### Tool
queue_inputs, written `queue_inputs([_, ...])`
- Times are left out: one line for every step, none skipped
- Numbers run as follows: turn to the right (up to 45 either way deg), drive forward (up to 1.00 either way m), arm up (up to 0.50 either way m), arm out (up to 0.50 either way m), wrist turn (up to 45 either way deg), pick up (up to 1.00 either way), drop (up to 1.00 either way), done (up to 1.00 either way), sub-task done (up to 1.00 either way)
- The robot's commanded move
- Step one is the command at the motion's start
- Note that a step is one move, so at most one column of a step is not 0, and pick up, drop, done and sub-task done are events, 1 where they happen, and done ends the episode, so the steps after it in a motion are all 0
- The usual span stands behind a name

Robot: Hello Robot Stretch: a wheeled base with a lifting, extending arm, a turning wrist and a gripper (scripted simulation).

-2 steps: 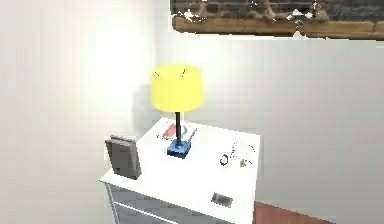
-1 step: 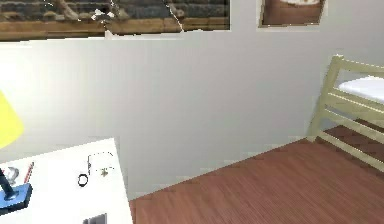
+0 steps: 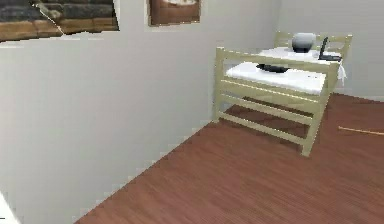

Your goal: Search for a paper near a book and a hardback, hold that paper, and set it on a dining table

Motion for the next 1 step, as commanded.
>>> queue_inputs([0.0, 0.05, 0.00, 0.00, 0.0, 0.00, 0.00, 0.00, 0.00])
